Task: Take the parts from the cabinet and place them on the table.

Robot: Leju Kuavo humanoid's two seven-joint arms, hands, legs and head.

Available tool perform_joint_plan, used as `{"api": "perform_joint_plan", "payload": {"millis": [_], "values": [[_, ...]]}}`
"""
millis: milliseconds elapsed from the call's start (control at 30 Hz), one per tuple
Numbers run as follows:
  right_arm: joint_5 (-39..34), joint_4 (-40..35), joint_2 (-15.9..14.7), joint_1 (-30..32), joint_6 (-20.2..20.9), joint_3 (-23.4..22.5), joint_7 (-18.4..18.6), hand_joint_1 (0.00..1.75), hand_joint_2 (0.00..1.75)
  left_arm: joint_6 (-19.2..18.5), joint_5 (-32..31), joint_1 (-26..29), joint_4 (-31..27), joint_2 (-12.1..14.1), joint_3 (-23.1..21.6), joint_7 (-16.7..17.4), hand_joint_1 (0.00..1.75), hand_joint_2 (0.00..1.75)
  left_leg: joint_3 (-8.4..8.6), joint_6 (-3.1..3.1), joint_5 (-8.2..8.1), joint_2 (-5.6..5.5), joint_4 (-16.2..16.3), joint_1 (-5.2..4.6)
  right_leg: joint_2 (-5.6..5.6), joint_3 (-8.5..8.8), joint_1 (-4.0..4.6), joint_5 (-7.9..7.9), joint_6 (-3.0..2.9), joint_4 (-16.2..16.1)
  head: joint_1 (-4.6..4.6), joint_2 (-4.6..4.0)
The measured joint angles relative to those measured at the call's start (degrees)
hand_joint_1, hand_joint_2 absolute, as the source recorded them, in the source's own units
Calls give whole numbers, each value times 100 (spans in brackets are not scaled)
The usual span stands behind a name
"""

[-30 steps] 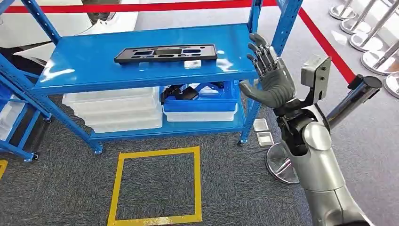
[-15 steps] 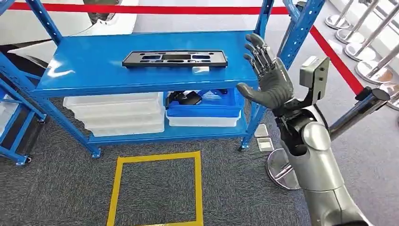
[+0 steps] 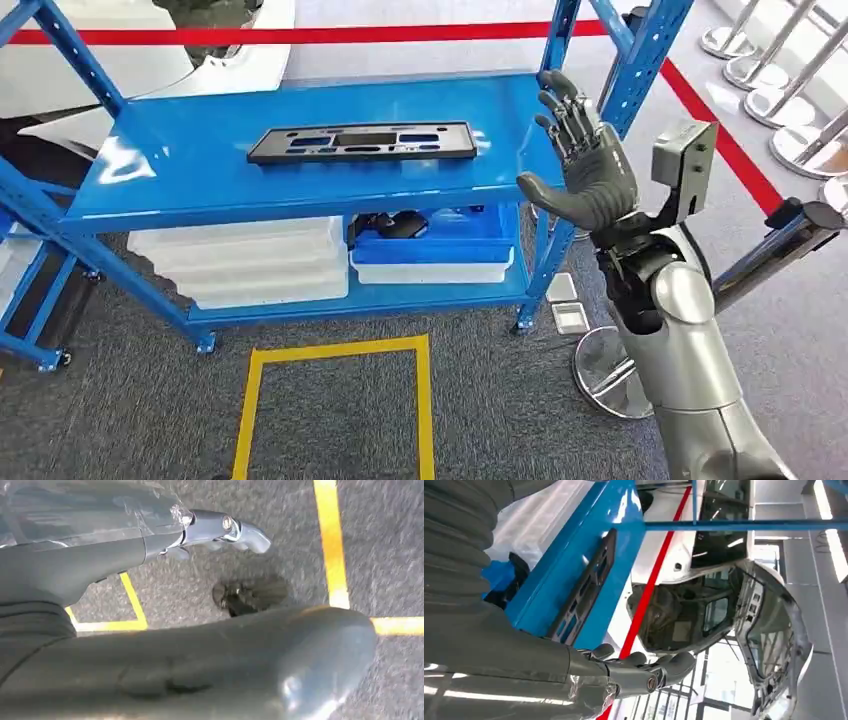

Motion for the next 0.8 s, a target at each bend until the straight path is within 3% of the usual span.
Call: {"api": "perform_joint_plan", "payload": {"millis": [33, 67, 133, 200, 233, 267, 300, 400, 433, 467, 500, 533, 567, 600, 633, 667, 700, 733, 767, 800], "values": [[0, 0, 0, 9, -2, 0, 9, 0, 175, 0, 0, 6, 0, 0, 0, 0, 0, 0, -283, -35, -144, 1, 388, 19, 6, 33, 0, -41, -5, 1, -11, 0], [2, 0, 0, 20, -7, 0, 17, 0, 175, -2, 0, 18, 0, 0, 0, 0, 0, 0, -477, -58, -150, 2, 579, 37, 17, 77, -7, -95, -2, 1, -31, 0], [7, 0, 2, 39, -7, 0, 48, 0, 175, -4, 0, 32, 0, 0, 0, 0, 0, 0, -495, -92, 249, 2, 239, 77, 37, 210, -34, -196, 39, 3, -65, 0], [9, 0, 4, 41, -13, 0, 66, 0, 175, -7, 0, 32, 0, 0, 0, 0, 0, 0, -225, -106, 971, 3, -743, 118, 36, 420, -82, -349, 114, 3, -120, 0], [9, 0, 4, 43, -13, 0, 66, 0, 175, -7, 0, 37, 0, 0, 0, 0, 0, 0, -164, -127, 1080, -13, -919, 119, 35, 502, -106, -418, 155, -4, -140, 0], [11, 2, 7, 36, -13, 2, 76, 0, 175, -7, 0, 32, 4, -9, 0, -2, 0, 0, -241, -93, 837, -2, -1012, 67, 49, 530, -89, -460, 211, -7, -184, 0], [15, -4, 7, 30, -13, 0, 79, 0, 175, -9, 2, 32, 4, -7, 0, -2, 0, 0, -165, 1, 900, -2, -958, 59, 49, 529, -70, -497, 260, -15, -221, 0], [17, -15, 13, 42, -13, -2, 81, 0, 175, -9, 4, 61, 2, -7, 2, -18, 0, 0, -11, 173, 811, -21, -1013, 55, 31, 616, -94, -515, 358, 75, -144, 0], [13, -17, 13, 35, -11, -4, 74, 0, 175, -9, 4, 56, 4, -7, 2, -24, 0, 0, 46, 217, 780, -20, -1023, 54, 27, 524, -93, -467, 364, 299, -111, 0], [13, -17, 15, 11, -11, -4, 74, 0, 175, -9, 4, 44, 2, -7, 2, -35, 0, 0, 101, 255, 734, -23, -1033, 50, 25, 272, -93, -451, 364, 676, -65, 0], [13, -15, 15, 13, -13, -7, 74, 0, 175, -9, 4, 42, 4, -7, 2, -35, 0, 0, 159, 275, 676, -30, -1036, 44, 27, -98, -75, -534, 365, 1149, -21, 0], [13, -15, 15, 24, -13, -9, 76, 0, 175, -11, 4, 45, 4, -7, 2, -37, 0, 0, 199, 288, 634, -33, -1036, 31, 27, -333, -69, -643, 366, 1412, 24, 0], [13, -15, 15, 55, -11, -9, 76, 0, 175, -13, 4, 59, 2, -7, 2, -41, 0, 0, 288, 305, 555, -36, -1036, 2, 27, -672, -60, -834, 354, 1712, 81, 0], [13, -15, 15, 86, -11, -9, 79, 0, 175, -18, 4, 69, 4, -7, 2, -46, 0, 0, 380, 314, 478, -44, -1037, -20, 27, -830, -39, -888, 323, 1720, 94, 0], [13, -15, 15, 103, -11, -9, 79, 0, 175, -24, 4, 72, 4, -7, 2, -48, 0, 0, 471, 324, 410, -53, -1037, -39, 28, -885, -10, -839, 283, 1562, 110, 0], [13, -15, 13, 107, -11, -9, 79, 0, 175, -26, 4, 71, 4, -7, 2, -55, 0, 0, 585, 329, 327, -57, -1042, -68, 30, -865, 40, -651, 212, 1223, 140, 0], [13, -15, 13, 105, -11, -11, 76, 0, 175, -26, 2, 69, 4, -7, 2, -63, 0, 0, 708, 335, 241, -58, -1052, -99, 31, -798, 95, -304, 108, 778, 173, 0], [13, -15, 13, 110, -11, -15, 78, 0, 175, -28, 2, 73, 6, -17, 2, -70, 0, 0, 762, 341, 152, -58, -1081, -103, 51, -738, 161, 330, -35, 340, 195, 0], [13, -11, 7, 150, -13, -24, 76, 0, 175, -35, 0, 76, 29, -68, 2, -72, 0, 0, 889, 315, 100, -63, -1101, -88, 92, -802, 217, 478, -48, 513, 69, 0], [20, -9, 2, 151, -13, -22, 94, 0, 175, -33, 0, 67, 28, -63, 2, -77, 0, 0, 937, 264, 71, -90, -1183, -44, 98, -775, 254, 397, -106, 475, 79, 0]]}}
